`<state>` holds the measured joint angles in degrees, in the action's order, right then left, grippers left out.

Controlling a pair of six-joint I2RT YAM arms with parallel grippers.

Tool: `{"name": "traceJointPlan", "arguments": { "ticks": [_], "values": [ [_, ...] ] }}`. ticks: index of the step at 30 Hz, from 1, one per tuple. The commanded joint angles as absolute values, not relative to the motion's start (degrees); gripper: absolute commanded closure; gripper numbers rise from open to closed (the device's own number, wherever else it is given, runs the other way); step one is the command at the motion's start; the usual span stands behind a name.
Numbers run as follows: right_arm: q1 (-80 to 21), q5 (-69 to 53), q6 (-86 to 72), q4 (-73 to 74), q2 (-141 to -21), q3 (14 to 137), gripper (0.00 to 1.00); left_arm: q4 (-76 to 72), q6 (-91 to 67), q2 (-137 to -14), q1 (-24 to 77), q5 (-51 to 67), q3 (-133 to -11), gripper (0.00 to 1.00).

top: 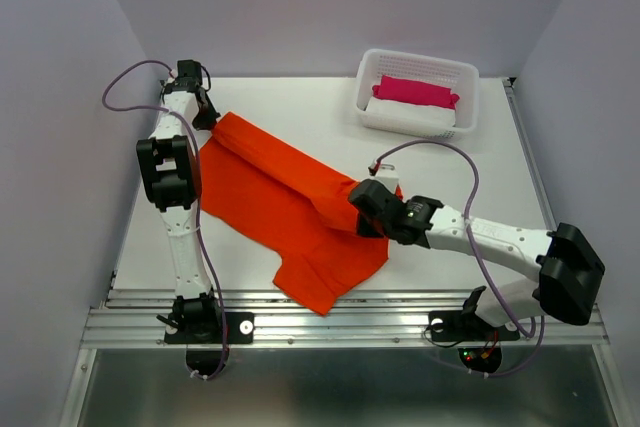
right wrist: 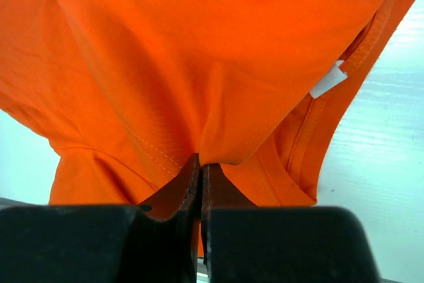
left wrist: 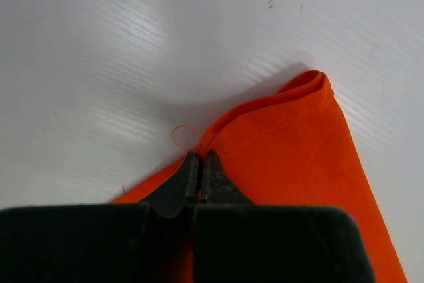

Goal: Roll the t-shirts
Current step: Fold the T-shirt at the center of the board.

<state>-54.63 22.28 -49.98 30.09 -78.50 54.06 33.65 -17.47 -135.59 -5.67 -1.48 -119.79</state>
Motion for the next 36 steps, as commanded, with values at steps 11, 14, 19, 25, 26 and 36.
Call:
{"name": "traceJointPlan", "arguments": {
  "ticks": [11, 14, 19, 25, 26, 36],
  "values": [
    [-61.2, 24.4, -53.4, 29.9, -82.5, 54.6, 0.81, 34.8, -17.0, -134.7, -6.5, -4.4, -118.1, 1.00],
    [-61.7, 23.3, -52.6, 29.3, -84.6, 53.6, 0.60, 35.9, -17.3, -135.3, -6.9, -4.0, -118.9, 0.86],
    [-61.7, 25.2, -50.5, 29.8, -85.3, 52.8, 0.48, 35.9, -17.5, -133.9, -6.8, -2.5, -119.2, 0.44],
    [-52.7, 26.7, -47.2, 30.2, -81.5, 51.9, 0.46, 35.5, -17.4, -129.9, -6.1, -2.1, -119.2, 0.32],
    [-48.6, 25.8, -46.5, 29.9, -80.1, 51.2, 0.47, 35.2, -17.3, -129.1, -5.9, -2.4, -119.0, 0.32],
    [-29.0, 5.8, -41.8, 21.4, -82.1, 52.1, 0.43, 33.0, -16.8, -126.3, -0.4, -2.9, -114.0, 0.32]
  ]
}}
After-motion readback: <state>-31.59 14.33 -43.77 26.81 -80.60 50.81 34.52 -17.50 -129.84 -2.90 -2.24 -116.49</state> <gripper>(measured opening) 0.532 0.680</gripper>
